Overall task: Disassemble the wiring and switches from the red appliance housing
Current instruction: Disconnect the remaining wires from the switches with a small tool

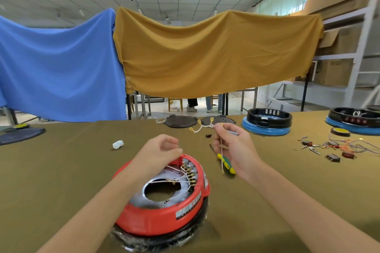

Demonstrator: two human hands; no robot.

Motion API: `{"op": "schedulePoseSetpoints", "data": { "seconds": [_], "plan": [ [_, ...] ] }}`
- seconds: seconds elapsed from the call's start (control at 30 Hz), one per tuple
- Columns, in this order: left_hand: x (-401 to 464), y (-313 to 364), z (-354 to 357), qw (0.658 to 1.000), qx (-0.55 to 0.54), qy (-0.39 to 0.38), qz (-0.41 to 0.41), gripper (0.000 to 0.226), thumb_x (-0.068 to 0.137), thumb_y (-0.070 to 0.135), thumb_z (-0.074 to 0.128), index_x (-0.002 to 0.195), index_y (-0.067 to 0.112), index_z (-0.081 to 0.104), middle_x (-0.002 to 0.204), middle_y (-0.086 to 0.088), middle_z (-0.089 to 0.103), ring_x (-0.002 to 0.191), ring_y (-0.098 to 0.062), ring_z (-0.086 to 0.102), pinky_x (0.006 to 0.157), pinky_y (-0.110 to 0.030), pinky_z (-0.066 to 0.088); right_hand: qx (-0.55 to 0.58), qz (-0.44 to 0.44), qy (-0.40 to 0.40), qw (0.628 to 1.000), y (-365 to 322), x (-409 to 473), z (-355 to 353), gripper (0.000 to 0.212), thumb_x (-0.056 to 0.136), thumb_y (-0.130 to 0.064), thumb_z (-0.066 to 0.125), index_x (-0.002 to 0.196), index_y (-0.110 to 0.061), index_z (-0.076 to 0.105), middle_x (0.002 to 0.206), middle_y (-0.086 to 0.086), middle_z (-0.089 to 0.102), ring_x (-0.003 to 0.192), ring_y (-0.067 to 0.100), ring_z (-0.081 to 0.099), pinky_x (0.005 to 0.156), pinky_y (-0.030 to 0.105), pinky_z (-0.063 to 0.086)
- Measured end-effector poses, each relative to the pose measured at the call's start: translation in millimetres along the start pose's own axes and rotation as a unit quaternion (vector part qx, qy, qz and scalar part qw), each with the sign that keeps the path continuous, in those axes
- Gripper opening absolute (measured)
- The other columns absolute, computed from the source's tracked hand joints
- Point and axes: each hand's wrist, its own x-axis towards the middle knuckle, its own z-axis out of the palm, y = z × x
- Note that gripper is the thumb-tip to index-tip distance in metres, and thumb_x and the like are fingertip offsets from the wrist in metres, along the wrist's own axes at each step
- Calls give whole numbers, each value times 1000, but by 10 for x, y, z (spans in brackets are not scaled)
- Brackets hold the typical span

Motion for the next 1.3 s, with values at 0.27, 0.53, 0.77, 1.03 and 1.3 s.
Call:
{"op": "schedulePoseSetpoints", "data": {
  "seconds": [0.27, 0.53, 0.77, 1.03, 1.3],
  "plan": [
    [226, -648, -462, 915, 396, -53, -47, 46, 103, 30, 43, 149, 27, 36, 146, -6, 47, 132, -26, 46, 110, -37, 36, -91, 86, 93, 988, 176, 370, -430, 27, 96, -19, 66, 119, -5, 67, 91, 5, 62, 77, 13, 52, 73, 27, 46],
    [439, -736, -484, 875, 482, -10, -42, 32, 105, 23, 32, 125, 30, 55, 121, -2, 66, 105, -25, 61, 88, -35, 48, -60, 133, 128, 981, 332, 694, -702, 19, 99, -8, 60, 110, 6, 67, 79, 9, 53, 65, 16, 46, 62, 26, 50],
    [609, -703, -232, 880, 468, -13, -82, 20, 97, 17, 38, 112, 15, 50, 99, -9, 63, 87, -30, 65, 65, -34, 51, -46, 159, 200, 966, 453, 948, -1033, 18, 98, -14, 63, 104, 2, 70, 83, 8, 57, 70, 15, 50, 63, 25, 51],
    [716, -720, -31, 934, 343, -4, -97, 20, 99, 18, 36, 115, 14, 47, 105, -7, 62, 94, -27, 57, 74, -35, 41, -183, 153, 178, 955, 673, 1251, -1098, 25, 98, -13, 63, 116, 5, 63, 94, 12, 64, 79, 18, 62, 60, 25, 55],
    [702, -776, 13, 944, 313, 15, -104, 21, 99, 15, 35, 116, 18, 46, 92, -4, 59, 86, -24, 54, 67, -35, 35, -466, 4, 158, 871, 806, 1280, -1380, 31, 100, -20, 58, 127, -10, 67, 127, 8, 67, 111, 18, 60, 100, 35, 49]
  ]
}}
